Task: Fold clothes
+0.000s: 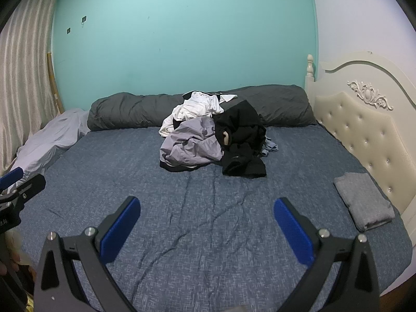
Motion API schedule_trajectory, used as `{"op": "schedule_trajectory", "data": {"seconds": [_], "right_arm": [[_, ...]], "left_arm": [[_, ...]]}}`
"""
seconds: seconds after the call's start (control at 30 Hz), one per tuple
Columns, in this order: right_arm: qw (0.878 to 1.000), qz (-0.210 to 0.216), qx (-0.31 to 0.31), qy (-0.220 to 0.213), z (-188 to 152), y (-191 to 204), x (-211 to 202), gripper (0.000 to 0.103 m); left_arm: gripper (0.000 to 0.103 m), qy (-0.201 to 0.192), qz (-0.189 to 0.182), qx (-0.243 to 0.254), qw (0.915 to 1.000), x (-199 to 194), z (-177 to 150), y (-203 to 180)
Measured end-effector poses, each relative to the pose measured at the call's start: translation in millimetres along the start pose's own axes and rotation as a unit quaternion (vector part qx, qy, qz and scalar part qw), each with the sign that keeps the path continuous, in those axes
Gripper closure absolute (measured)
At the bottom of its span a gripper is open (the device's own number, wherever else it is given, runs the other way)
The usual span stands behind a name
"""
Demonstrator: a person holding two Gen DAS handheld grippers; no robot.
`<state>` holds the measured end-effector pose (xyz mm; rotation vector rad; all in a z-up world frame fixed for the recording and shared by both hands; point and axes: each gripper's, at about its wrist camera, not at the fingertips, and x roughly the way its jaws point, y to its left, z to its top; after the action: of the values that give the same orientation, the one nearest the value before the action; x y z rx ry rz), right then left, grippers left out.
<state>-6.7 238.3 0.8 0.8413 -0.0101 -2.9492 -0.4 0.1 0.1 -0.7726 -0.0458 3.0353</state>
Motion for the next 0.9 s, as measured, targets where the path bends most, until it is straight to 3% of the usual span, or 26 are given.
{"op": "schedule_trajectory", "data": {"seconds": [0.9], "right_arm": [[1.000, -0.001, -0.001, 0.001, 3.0, 0.9, -3.7, 0.000]], "left_arm": [[0.000, -0.007, -0.001, 0.010, 0.9999, -3.5, 5.5, 1.6]]}}
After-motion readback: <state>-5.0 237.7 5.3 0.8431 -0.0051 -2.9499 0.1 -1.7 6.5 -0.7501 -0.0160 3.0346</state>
